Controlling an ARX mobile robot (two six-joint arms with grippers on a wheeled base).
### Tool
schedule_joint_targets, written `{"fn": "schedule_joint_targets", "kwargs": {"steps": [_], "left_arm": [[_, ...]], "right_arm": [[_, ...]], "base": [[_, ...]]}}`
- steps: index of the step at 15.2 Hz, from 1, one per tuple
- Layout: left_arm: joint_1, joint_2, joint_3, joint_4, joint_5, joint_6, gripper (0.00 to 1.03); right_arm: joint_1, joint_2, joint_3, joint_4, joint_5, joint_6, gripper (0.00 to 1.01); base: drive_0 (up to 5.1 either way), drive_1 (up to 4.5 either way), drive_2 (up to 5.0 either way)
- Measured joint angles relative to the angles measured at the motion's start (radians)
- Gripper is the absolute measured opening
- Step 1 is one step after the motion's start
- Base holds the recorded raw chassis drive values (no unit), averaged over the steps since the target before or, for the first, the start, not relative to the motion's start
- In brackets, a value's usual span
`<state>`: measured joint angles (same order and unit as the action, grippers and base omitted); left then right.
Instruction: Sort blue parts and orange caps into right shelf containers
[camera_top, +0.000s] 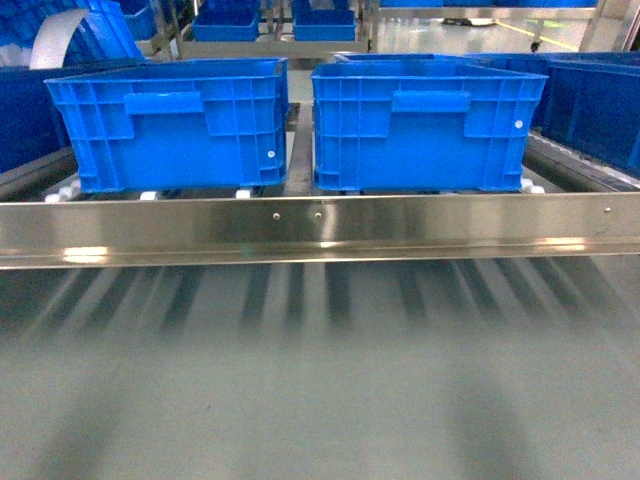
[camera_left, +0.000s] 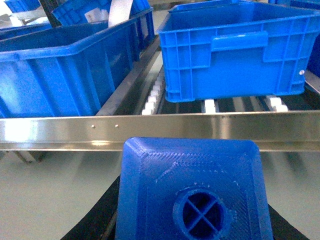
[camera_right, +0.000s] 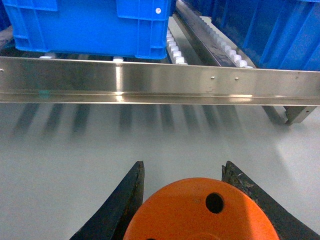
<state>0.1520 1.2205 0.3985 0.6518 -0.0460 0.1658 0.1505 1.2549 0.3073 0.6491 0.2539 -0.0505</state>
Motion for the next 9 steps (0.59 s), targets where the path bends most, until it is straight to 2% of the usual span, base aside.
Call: {"fn": "schedule_joint_targets", "kwargs": {"steps": [9], "left_arm": [[0.0,0.0,0.0,-0.003,0.0,0.0,0.44]], "right_arm": [[0.0,0.0,0.0,-0.001,0.0,0.0,0.41]], "base": [[0.0,4.2,-4.1]]}}
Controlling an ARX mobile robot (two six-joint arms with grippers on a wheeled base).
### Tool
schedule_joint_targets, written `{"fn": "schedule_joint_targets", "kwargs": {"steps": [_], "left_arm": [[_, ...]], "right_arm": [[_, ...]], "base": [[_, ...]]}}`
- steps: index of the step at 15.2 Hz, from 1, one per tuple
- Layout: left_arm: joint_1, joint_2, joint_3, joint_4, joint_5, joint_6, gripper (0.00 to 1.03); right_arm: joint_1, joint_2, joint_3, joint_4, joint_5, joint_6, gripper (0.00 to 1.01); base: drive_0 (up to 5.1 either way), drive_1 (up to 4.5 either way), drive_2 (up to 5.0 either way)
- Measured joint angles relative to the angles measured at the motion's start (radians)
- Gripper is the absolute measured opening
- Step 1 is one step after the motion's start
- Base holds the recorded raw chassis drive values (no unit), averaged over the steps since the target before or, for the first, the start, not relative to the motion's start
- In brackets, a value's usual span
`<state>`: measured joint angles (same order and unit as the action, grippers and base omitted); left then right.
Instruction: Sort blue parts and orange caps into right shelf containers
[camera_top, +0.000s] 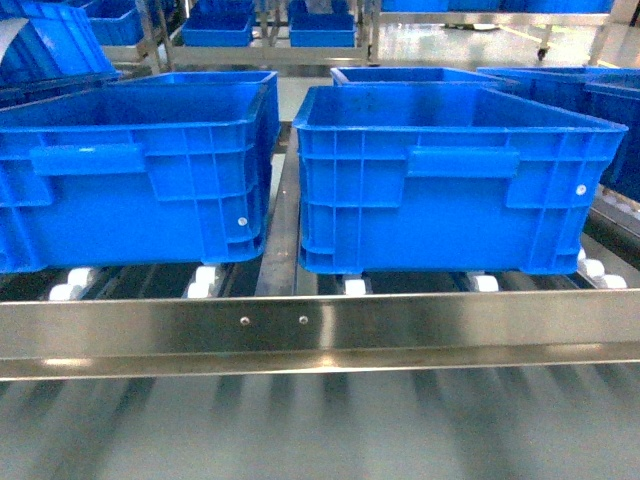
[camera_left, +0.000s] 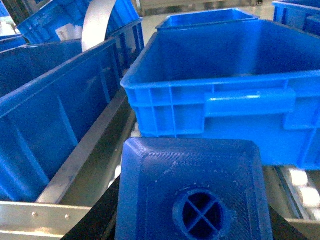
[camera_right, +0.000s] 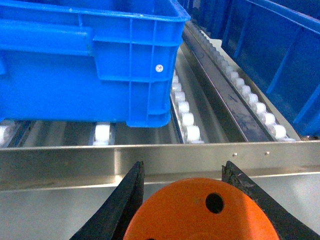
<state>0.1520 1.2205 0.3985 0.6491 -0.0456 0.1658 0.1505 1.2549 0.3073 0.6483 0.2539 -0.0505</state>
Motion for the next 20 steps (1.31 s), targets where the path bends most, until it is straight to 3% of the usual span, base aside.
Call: {"fn": "schedule_joint_targets", "kwargs": {"steps": [20], "left_arm": [[-0.001,0.002,0.0,0.001,0.001,0.0,0.44]], "right_arm": [[0.0,0.002,0.002,0.0,0.0,0.0,0.41]], "base": [[0.0,4.21,-4.1]]}}
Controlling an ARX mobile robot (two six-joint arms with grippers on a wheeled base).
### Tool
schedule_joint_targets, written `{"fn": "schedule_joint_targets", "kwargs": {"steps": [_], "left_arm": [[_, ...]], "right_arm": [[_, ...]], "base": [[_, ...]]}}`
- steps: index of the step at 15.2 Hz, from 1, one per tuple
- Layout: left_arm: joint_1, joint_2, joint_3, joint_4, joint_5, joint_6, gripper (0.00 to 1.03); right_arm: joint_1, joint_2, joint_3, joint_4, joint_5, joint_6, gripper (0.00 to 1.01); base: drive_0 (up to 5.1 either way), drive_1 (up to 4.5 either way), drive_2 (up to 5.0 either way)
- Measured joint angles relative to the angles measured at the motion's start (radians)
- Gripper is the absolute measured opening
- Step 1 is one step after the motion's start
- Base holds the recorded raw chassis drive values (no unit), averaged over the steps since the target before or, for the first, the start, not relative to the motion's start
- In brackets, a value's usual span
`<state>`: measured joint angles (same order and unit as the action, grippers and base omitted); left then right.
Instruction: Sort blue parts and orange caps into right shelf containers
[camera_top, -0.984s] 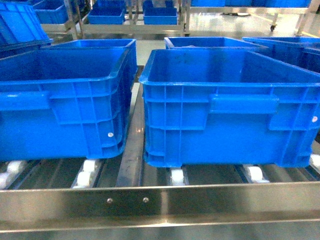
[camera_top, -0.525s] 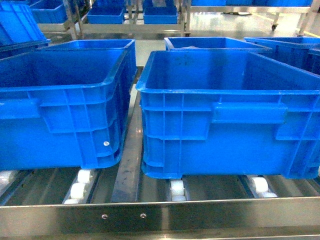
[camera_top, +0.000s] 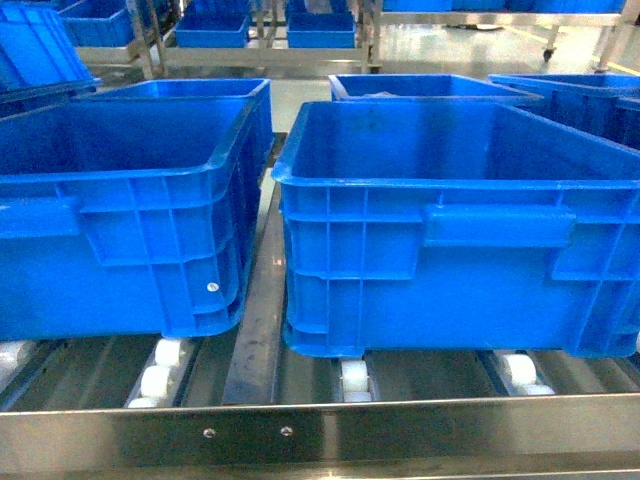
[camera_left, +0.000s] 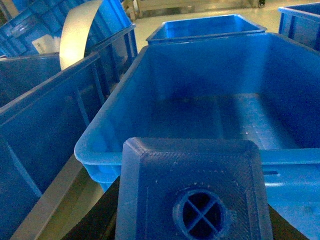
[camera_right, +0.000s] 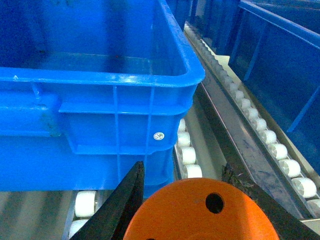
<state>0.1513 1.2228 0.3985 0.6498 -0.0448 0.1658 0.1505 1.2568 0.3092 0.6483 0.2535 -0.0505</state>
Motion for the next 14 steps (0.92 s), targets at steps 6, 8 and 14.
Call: {"fn": "schedule_joint_targets", "kwargs": {"steps": [6,8,14], "left_arm": [[0.0,0.0,0.0,0.0,0.0,0.0,0.44],[0.0,0.0,0.0,0.0,0.0,0.0,0.44],[0.0,0.0,0.0,0.0,0.0,0.0,0.44]], "right_arm": [[0.0,0.0,0.0,0.0,0.0,0.0,0.41],[0.0,0.0,0.0,0.0,0.0,0.0,0.41],[0.0,0.0,0.0,0.0,0.0,0.0,0.41]], "base": [[0.0,0.0,0.0],[0.0,0.0,0.0],[0.0,0.0,0.0]]}}
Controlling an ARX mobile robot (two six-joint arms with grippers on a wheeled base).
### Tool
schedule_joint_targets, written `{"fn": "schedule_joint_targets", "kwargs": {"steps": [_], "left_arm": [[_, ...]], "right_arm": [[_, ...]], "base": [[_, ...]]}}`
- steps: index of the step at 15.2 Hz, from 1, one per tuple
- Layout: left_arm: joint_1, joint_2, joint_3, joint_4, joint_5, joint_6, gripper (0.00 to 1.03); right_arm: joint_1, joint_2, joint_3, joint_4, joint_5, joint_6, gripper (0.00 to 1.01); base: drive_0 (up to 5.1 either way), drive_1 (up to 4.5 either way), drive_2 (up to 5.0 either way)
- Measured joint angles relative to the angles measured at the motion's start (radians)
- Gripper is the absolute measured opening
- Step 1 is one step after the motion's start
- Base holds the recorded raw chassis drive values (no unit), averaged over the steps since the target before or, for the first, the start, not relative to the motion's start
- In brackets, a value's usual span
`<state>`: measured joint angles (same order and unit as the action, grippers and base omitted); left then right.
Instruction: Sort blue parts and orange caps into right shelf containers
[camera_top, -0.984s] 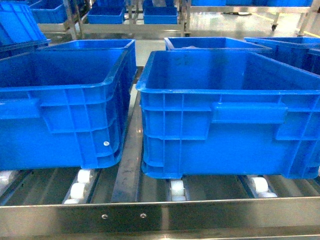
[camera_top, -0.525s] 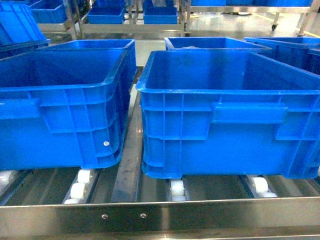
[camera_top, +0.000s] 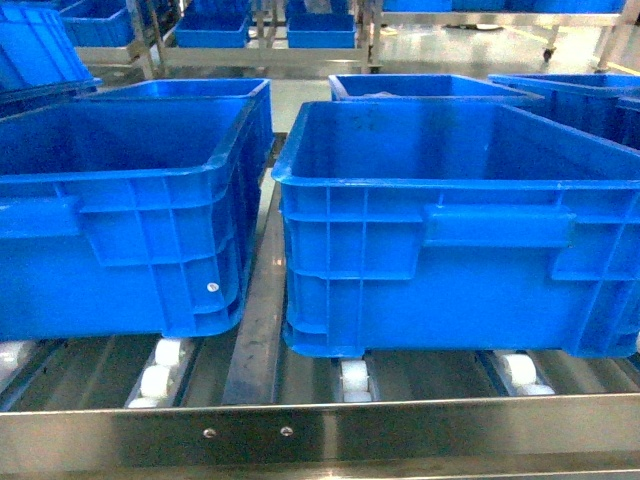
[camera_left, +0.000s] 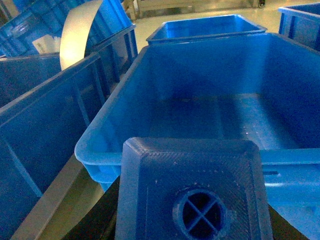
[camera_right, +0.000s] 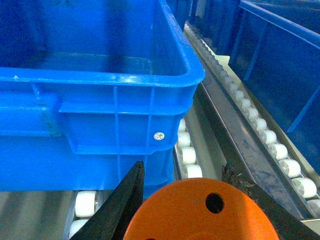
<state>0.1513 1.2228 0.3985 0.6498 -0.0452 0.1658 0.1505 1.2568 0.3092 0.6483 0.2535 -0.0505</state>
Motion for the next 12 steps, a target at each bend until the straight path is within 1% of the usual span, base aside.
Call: {"fn": "schedule_joint_targets", "kwargs": {"steps": [12], "left_arm": [[0.0,0.0,0.0,0.0,0.0,0.0,0.44]], "right_arm": [[0.0,0.0,0.0,0.0,0.0,0.0,0.41]], "base": [[0.0,0.0,0.0]]}}
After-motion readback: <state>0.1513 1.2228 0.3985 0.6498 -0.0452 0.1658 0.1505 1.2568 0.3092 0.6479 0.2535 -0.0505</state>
